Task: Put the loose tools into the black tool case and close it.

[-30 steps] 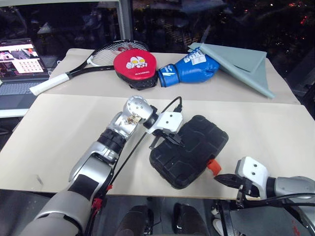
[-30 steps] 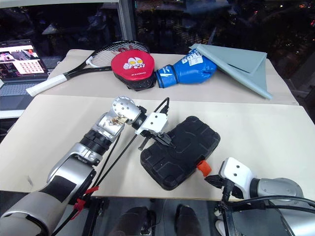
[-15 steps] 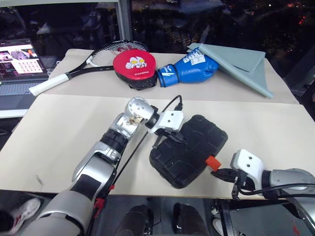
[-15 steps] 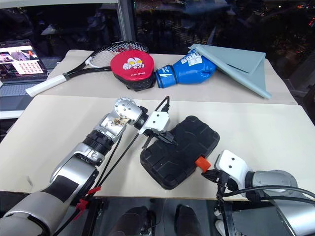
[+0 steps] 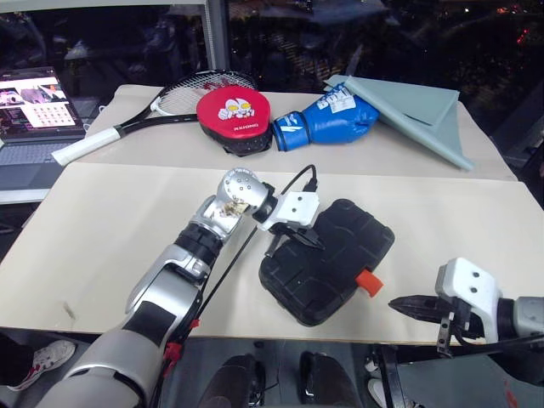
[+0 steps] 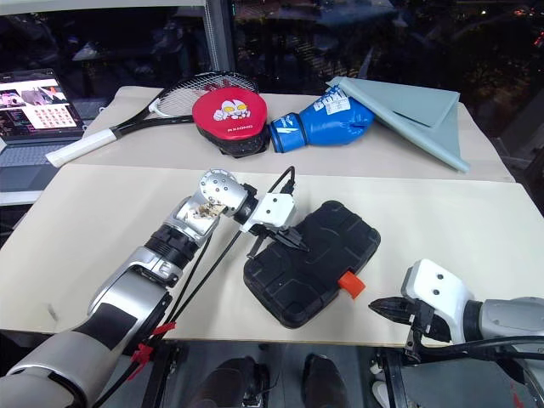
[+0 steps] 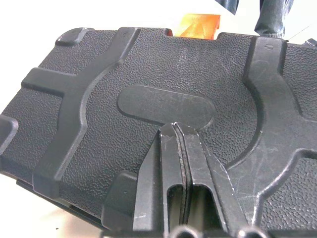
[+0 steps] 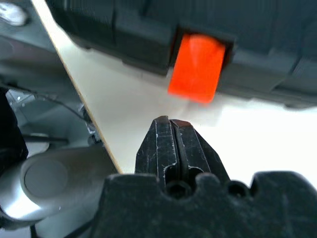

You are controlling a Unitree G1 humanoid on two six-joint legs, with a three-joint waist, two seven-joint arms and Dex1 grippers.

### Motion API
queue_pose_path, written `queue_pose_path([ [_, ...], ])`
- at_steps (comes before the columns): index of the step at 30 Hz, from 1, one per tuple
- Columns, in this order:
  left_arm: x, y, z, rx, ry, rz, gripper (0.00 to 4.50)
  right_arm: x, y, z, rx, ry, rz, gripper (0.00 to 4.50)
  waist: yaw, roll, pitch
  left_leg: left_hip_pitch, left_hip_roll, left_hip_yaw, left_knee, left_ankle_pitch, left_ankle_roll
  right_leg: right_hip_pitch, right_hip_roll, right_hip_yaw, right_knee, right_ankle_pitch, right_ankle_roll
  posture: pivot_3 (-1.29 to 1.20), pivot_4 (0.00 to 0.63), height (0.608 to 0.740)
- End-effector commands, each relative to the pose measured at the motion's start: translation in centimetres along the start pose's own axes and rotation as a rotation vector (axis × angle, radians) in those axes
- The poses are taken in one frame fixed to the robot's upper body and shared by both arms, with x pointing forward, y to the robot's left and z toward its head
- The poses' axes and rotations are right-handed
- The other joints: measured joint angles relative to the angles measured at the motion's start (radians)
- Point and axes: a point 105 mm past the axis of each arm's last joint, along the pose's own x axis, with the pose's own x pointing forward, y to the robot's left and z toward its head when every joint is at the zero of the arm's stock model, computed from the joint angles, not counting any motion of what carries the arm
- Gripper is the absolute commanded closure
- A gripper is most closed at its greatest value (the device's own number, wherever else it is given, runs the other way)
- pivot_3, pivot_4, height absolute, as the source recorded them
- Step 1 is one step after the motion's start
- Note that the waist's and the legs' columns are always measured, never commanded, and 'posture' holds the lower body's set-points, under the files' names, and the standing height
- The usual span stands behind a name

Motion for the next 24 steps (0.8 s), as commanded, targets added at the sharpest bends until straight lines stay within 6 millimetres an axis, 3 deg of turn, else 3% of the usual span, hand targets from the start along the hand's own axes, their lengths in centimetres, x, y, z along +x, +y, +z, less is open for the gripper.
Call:
queue_pose_path([
  [1,0.4,-0.4,-0.6,0.003,0.040,-0.027,4.46,-0.3,-0.1,1.0,-0.030,-0.023,-0.012,4.50,0.000,0.000,0.000,0.000,0.000,0.000,0.000,0.000,0.000,0.000,0.000,0.000,0.000,0.000,0.000,0.00,0.150,0.732],
  [8,0.4,-0.3,-0.7,0.007,0.042,-0.022,4.46,0.2,-0.5,1.1,-0.008,-0.054,-0.026,4.50,0.001,0.000,0.000,-0.001,0.000,0.000,0.000,0.000,0.000,-0.001,0.000,0.000,0.000,0.000,0.000,0.00,0.150,0.732],
  [18,0.5,-0.2,-0.5,0.010,0.039,-0.018,4.46,2.8,-0.9,-0.2,0.020,-0.046,-0.034,4.50,0.001,0.000,0.000,-0.001,0.000,0.000,0.000,0.000,0.000,-0.001,-0.001,0.000,0.000,0.000,0.000,0.00,0.150,0.732],
  [24,0.5,-0.2,-0.5,0.010,0.038,-0.016,4.46,3.9,-1.6,0.1,0.030,-0.078,-0.065,4.50,-0.001,0.000,0.000,-0.001,0.000,0.000,0.000,0.000,0.000,-0.001,-0.001,0.000,0.000,0.000,0.000,0.00,0.150,0.732],
])
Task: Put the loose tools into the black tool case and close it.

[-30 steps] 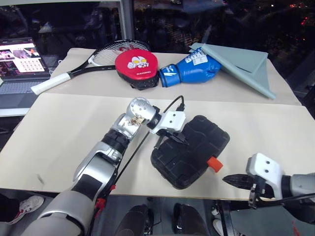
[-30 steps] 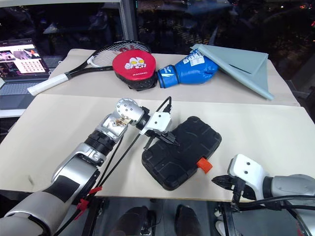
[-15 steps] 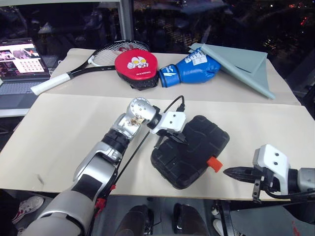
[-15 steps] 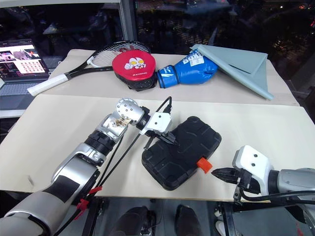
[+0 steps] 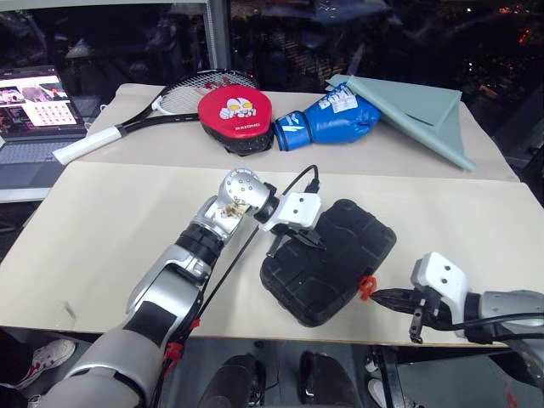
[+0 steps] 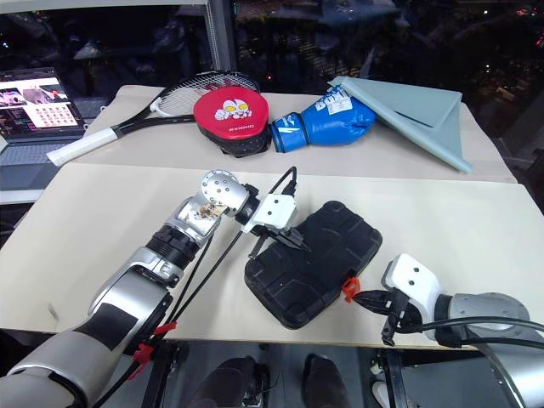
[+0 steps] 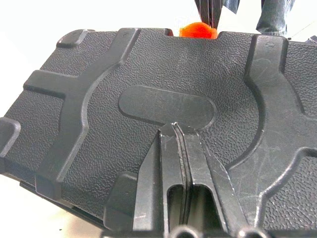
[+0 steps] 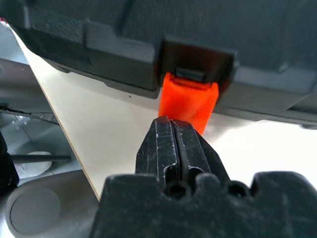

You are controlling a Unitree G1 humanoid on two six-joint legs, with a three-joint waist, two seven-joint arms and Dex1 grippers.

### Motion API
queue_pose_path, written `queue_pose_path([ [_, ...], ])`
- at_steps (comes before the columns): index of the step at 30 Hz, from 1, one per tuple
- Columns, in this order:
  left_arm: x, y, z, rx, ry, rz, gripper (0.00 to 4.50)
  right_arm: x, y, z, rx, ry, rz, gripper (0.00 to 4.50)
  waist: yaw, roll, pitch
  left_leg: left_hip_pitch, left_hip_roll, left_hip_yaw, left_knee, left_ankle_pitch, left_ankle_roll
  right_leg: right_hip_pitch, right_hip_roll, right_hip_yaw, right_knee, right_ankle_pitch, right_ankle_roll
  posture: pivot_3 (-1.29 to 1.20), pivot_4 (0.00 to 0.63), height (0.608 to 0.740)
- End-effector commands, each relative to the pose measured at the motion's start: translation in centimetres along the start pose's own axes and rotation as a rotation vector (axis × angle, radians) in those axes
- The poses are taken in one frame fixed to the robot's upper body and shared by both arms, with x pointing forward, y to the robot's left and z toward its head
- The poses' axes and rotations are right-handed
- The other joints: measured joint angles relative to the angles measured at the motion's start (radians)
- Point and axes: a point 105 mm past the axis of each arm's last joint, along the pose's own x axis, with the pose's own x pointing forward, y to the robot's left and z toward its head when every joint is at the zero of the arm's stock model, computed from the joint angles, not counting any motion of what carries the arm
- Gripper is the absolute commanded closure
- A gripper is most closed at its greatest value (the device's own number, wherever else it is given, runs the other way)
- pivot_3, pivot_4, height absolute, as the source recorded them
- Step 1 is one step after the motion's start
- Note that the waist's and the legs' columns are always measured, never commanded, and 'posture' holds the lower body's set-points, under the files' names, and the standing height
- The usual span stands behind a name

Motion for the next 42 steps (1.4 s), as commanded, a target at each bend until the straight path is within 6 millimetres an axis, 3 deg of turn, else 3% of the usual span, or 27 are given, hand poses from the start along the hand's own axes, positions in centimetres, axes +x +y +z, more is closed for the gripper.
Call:
queue_pose_path([
  [1,0.4,-0.4,-0.6,-0.007,0.037,-0.027,4.46,0.4,-0.7,1.1,-0.043,-0.037,-0.038,4.50,-0.001,0.000,0.000,0.000,0.000,0.000,0.000,0.000,0.000,0.000,0.000,0.000,0.000,0.000,0.000,0.00,0.150,0.732],
  [8,0.4,-0.4,-0.6,-0.009,0.036,-0.023,4.46,0.3,0.2,0.6,-0.020,-0.001,-0.012,4.50,-0.001,0.000,0.000,0.000,0.000,0.000,0.000,0.000,0.000,-0.001,0.000,0.000,0.000,0.000,0.000,0.00,0.150,0.732],
  [15,0.6,-0.3,-0.5,-0.005,0.034,-0.024,4.46,1.9,0.7,0.1,0.029,-0.027,-0.032,4.50,-0.002,0.000,0.000,0.000,0.000,0.000,0.000,0.000,0.000,-0.001,0.000,0.000,0.000,0.000,0.000,0.00,0.150,0.732],
  [20,0.9,-0.4,-0.4,0.002,0.035,-0.036,4.46,2.2,0.1,1.4,0.019,-0.073,-0.057,4.50,-0.002,0.000,0.000,0.000,0.000,0.000,0.000,0.000,0.000,-0.003,0.000,0.000,0.000,0.000,0.000,0.00,0.150,0.732],
  [27,1.5,-0.9,-0.6,0.008,0.035,-0.052,4.46,0.8,-0.4,4.4,-0.054,-0.091,-0.014,4.50,-0.006,0.000,0.000,0.000,0.000,0.001,0.000,0.000,0.000,-0.002,0.001,0.000,0.001,0.001,0.000,0.00,0.150,0.732],
  [37,1.7,-0.9,-0.8,0.008,0.037,-0.046,4.46,0.9,-0.4,4.0,-0.093,-0.053,0.011,4.50,-0.006,0.000,0.000,-0.002,0.000,0.000,0.000,0.000,0.000,-0.002,0.000,0.001,0.000,0.001,0.000,0.00,0.150,0.732],
  [42,1.3,-0.9,-0.7,-0.003,0.025,-0.036,4.46,-0.2,-0.8,3.8,-0.087,-0.051,-0.003,4.50,-0.004,0.000,0.000,-0.001,0.000,0.000,0.000,0.000,0.000,-0.002,0.000,0.000,0.000,0.001,0.000,0.00,0.150,0.732],
])
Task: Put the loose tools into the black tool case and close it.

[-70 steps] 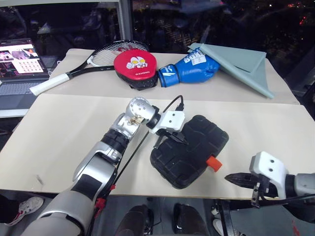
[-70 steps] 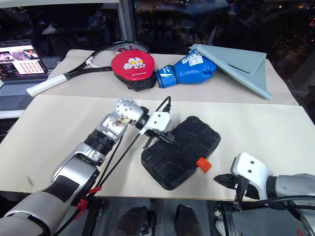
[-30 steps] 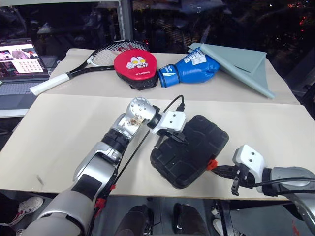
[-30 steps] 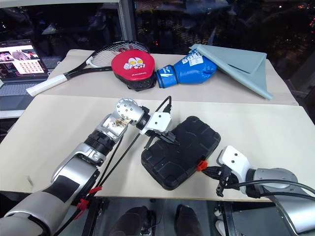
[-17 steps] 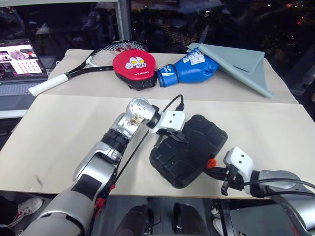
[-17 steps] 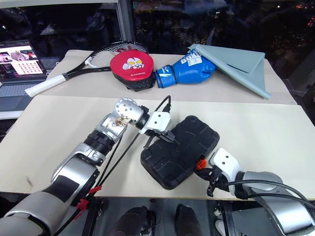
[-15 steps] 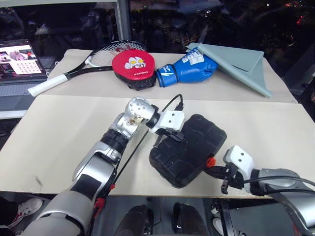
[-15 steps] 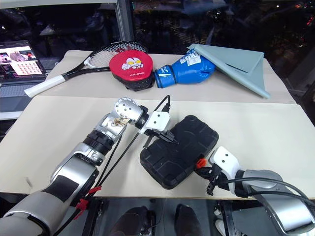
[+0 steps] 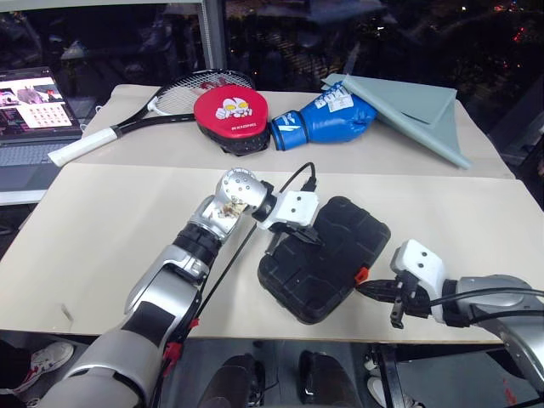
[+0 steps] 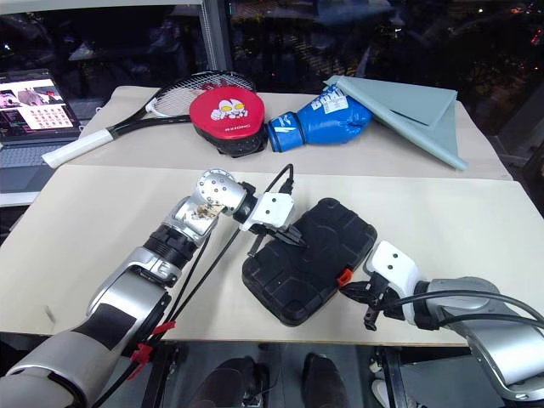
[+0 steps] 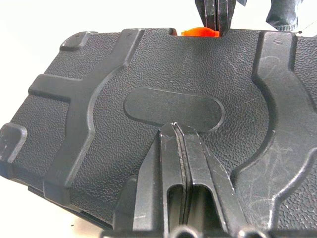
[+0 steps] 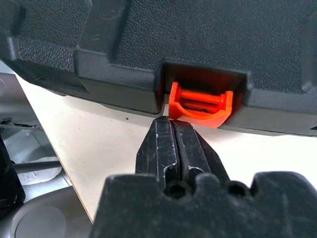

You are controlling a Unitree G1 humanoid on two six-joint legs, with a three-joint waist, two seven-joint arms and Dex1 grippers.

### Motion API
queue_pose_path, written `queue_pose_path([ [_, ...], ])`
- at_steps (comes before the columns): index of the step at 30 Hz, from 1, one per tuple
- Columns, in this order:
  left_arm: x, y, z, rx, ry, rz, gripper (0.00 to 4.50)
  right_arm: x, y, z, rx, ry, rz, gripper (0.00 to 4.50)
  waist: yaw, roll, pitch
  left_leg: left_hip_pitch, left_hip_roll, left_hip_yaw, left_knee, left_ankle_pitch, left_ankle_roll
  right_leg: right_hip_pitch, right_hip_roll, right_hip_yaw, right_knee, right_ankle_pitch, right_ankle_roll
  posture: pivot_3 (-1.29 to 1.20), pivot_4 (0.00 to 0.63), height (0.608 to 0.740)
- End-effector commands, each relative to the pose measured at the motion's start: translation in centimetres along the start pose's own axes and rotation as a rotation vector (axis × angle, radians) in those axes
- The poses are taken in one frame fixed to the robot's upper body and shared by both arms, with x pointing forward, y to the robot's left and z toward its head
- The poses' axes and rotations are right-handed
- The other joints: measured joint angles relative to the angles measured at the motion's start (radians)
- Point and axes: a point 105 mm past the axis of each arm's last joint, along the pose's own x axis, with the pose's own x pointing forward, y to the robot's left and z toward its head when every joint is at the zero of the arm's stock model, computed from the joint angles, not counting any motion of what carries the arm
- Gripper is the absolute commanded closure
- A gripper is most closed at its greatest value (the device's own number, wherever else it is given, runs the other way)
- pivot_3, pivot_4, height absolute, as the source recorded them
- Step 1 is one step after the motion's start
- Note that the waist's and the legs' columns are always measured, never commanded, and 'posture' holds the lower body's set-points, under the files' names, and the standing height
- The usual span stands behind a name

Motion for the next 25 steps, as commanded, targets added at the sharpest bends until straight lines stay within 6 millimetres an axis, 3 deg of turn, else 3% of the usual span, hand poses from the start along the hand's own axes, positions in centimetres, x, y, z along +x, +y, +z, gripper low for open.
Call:
queue_pose_path([
  [1,0.8,-1.0,-0.6,-0.045,0.003,-0.048,4.46,-1.9,-0.5,2.2,-0.108,-0.077,-0.038,4.50,0.001,0.000,0.000,0.000,0.000,0.000,0.000,0.000,0.000,0.000,0.000,0.000,0.000,0.000,0.000,0.00,0.150,0.732],
  [3,-0.2,-0.9,-0.7,-0.099,-0.013,-0.029,4.46,-2.9,-0.4,2.1,-0.098,-0.087,-0.033,4.50,0.002,0.000,0.000,0.000,0.000,0.000,0.000,0.000,0.000,0.000,0.000,0.000,0.000,0.000,0.000,0.00,0.150,0.732],
  [4,-1.0,-0.9,-0.8,-0.122,-0.019,-0.013,3.97,-3.4,-0.3,2.2,-0.084,-0.104,-0.027,4.50,0.003,0.000,0.000,0.000,0.000,0.000,0.000,0.000,0.000,0.000,0.000,0.000,0.000,0.000,0.000,0.00,0.150,0.732],
  [6,-3.2,-0.8,-1.0,-0.194,-0.037,0.031,3.45,-4.9,-0.1,2.7,-0.061,-0.150,-0.004,4.50,0.003,0.000,0.000,-0.001,0.000,0.000,0.000,0.000,0.000,-0.001,0.000,0.000,0.000,0.000,0.000,0.00,0.150,0.732],
  [7,-4.8,-1.0,-1.1,-0.241,-0.052,0.055,3.06,-5.9,-0.2,3.0,-0.041,-0.176,0.007,3.92,0.001,0.000,0.000,-0.001,0.000,0.000,0.000,0.000,0.001,-0.001,0.001,0.000,0.000,0.000,0.000,0.00,0.150,0.732],
  [10,-9.4,-2.6,-1.1,-0.348,-0.080,0.109,1.81,-8.6,-0.9,3.9,0.014,-0.258,0.010,2.92,-0.024,0.000,0.000,-0.001,0.000,0.000,-0.001,0.001,0.002,-0.003,0.002,0.001,0.001,0.000,0.000,0.00,0.150,0.732],
  [11,-10.6,-3.2,-1.1,-0.375,-0.081,0.123,1.65,-9.2,-1.1,4.1,0.029,-0.276,0.012,2.75,-0.028,0.001,0.000,-0.001,0.001,0.000,-0.001,0.001,0.002,-0.003,0.002,0.001,0.001,0.000,0.000,0.00,0.150,0.732],
  [15,-15.3,-6.9,-0.8,-0.498,-0.048,0.187,0.16,-12.0,-1.1,4.2,0.066,-0.300,0.073,1.30,-0.026,0.001,0.001,-0.001,0.001,0.000,-0.002,0.000,0.000,-0.003,0.001,0.000,0.000,0.000,-0.001,0.00,0.150,0.732],
  [18,-17.2,-9.2,-0.3,-0.545,-0.007,0.215,0.00,-13.3,-1.1,4.2,0.085,-0.293,0.108,0.24,-0.022,0.001,0.001,0.002,0.001,0.000,-0.004,-0.001,0.000,-0.003,0.001,0.000,-0.001,0.000,-0.001,0.00,0.150,0.732],
  [19,-17.5,-9.7,-0.1,-0.555,-0.002,0.225,0.00,-13.5,-1.1,4.2,0.092,-0.294,0.118,0.08,-0.018,0.002,0.001,0.002,0.001,0.000,-0.004,-0.001,0.000,-0.003,0.000,0.000,-0.001,0.000,-0.001,0.00,0.150,0.732],
  [25,-17.8,-10.3,0.5,-0.574,-0.026,0.326,0.00,-13.5,-1.8,4.1,0.076,-0.294,0.113,0.08,-0.003,0.002,0.001,0.004,0.000,0.000,-0.004,-0.001,-0.002,0.000,-0.001,-0.001,-0.002,-0.001,0.000,0.00,0.150,0.732],
])
